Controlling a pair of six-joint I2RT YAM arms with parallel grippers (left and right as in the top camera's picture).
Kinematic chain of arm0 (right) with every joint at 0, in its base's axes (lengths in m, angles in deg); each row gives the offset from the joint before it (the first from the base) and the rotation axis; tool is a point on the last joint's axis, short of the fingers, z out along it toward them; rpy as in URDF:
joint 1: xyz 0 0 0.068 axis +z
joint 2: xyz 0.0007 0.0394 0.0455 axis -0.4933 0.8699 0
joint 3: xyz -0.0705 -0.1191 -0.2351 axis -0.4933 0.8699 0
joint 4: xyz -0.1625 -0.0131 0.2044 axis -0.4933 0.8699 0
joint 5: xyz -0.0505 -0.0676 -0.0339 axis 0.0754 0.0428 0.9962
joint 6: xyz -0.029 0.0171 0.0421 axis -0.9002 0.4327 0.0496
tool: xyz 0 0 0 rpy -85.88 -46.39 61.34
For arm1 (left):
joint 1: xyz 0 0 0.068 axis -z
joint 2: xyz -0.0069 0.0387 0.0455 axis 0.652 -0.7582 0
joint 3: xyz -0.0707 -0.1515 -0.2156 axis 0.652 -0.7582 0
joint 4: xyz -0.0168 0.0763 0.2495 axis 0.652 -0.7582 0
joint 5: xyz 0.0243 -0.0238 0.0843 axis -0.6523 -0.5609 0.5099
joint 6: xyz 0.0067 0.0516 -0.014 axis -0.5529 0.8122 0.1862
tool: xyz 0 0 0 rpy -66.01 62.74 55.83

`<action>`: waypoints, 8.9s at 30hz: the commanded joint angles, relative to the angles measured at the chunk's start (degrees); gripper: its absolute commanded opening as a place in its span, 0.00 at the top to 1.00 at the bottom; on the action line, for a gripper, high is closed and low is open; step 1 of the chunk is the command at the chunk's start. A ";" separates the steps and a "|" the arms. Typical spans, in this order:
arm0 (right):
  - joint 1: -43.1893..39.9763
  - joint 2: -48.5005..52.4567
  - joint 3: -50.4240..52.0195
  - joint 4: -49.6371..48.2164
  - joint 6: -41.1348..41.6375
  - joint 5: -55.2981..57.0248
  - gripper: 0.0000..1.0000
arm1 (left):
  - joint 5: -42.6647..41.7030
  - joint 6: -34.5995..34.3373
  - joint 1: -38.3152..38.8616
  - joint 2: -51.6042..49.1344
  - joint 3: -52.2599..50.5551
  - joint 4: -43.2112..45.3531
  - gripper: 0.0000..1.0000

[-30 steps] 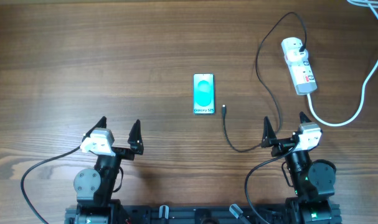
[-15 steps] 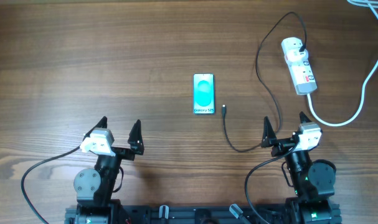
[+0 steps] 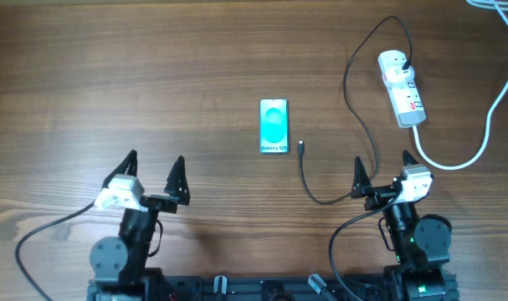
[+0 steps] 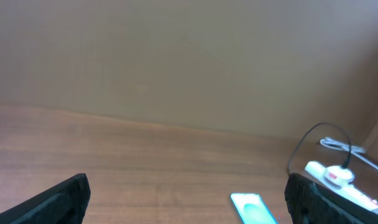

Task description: Plug charger to phone and switch on socket

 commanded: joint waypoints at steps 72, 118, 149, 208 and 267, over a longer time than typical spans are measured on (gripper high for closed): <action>0.17 0.39 0.07 -0.15 0.42 -0.94 0.00 | 9.25 -21.94 35.56 -127.43 81.64 -43.56 0.31; 0.17 0.39 0.07 -0.15 0.39 -0.94 0.00 | 14.78 -24.98 28.02 -119.27 81.77 -53.68 0.46; 0.17 0.39 0.07 -0.15 0.39 -0.94 0.00 | -32.02 -24.98 12.92 -102.44 85.68 -77.64 0.51; 32.33 74.25 -24.83 -43.04 57.33 -4.57 0.38 | -23.80 -40.00 21.05 -102.47 85.66 -62.07 0.47; 31.39 74.25 -24.83 -52.57 115.95 -16.28 0.96 | -30.88 -28.48 9.44 -94.75 85.61 -69.40 0.25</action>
